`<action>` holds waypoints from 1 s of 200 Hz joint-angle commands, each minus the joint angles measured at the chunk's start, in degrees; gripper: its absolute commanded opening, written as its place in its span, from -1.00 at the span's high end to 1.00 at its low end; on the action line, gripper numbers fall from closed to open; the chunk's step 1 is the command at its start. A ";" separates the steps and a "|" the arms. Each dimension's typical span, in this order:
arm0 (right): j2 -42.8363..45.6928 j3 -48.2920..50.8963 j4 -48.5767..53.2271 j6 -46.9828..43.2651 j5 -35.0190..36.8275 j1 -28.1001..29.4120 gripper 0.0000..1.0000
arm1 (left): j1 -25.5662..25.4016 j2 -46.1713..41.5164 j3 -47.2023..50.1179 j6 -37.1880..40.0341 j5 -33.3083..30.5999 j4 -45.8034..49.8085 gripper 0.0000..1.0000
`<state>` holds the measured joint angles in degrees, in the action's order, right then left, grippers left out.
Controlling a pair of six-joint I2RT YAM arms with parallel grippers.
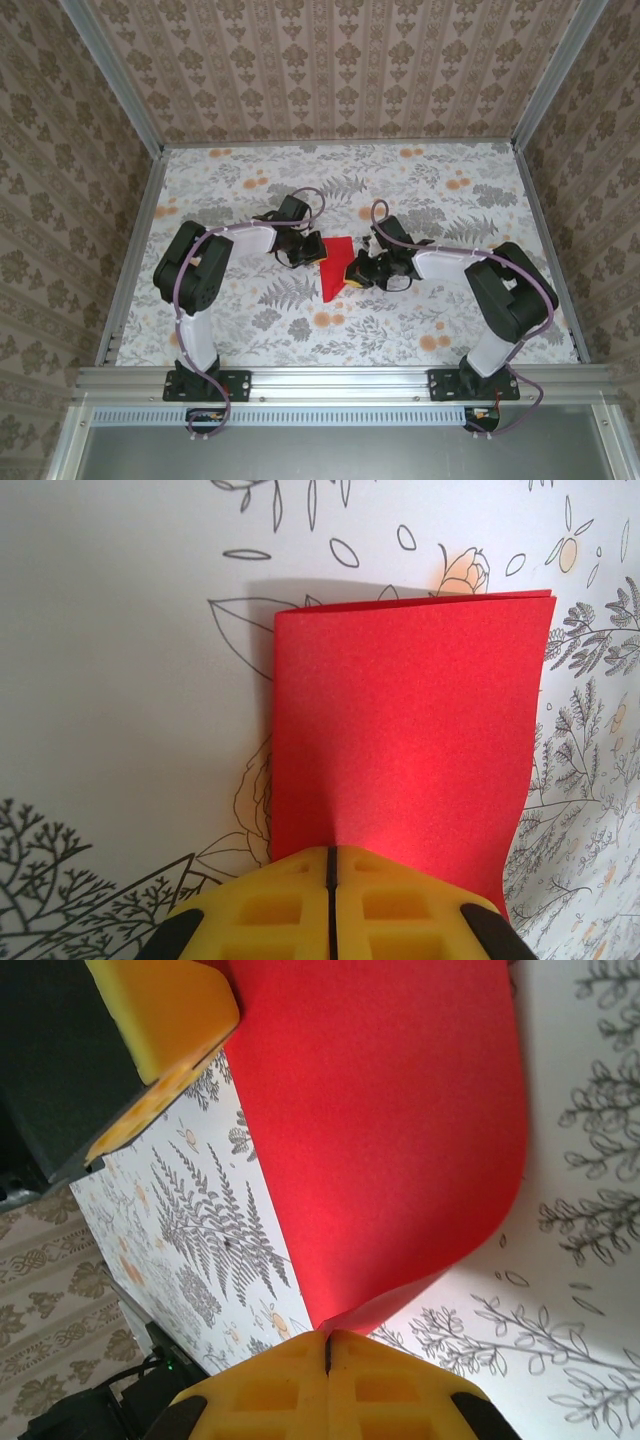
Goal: Fold a paper plane with a square sheet of paper (pick it up from the middle)
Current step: Third fold the triangle at the center of the table.
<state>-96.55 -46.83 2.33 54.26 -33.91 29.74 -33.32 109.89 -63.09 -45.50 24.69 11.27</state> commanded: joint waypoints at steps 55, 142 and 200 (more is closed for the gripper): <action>-5.99 -5.64 -0.54 -1.48 -0.45 1.37 0.88 | -0.12 3.32 0.66 -0.41 -2.65 4.59 0.85; -9.53 -8.26 -0.96 -2.16 -0.09 1.64 0.85 | -0.34 3.56 0.46 -0.47 -2.76 4.99 0.85; -11.42 -10.21 0.09 -3.59 -1.08 1.62 0.84 | -0.34 3.60 0.37 -0.41 -2.69 5.14 0.85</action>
<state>-106.94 -55.27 1.50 52.27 -33.93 31.05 -33.34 110.00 -63.20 -45.50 24.75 11.35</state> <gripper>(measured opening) 0.079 0.079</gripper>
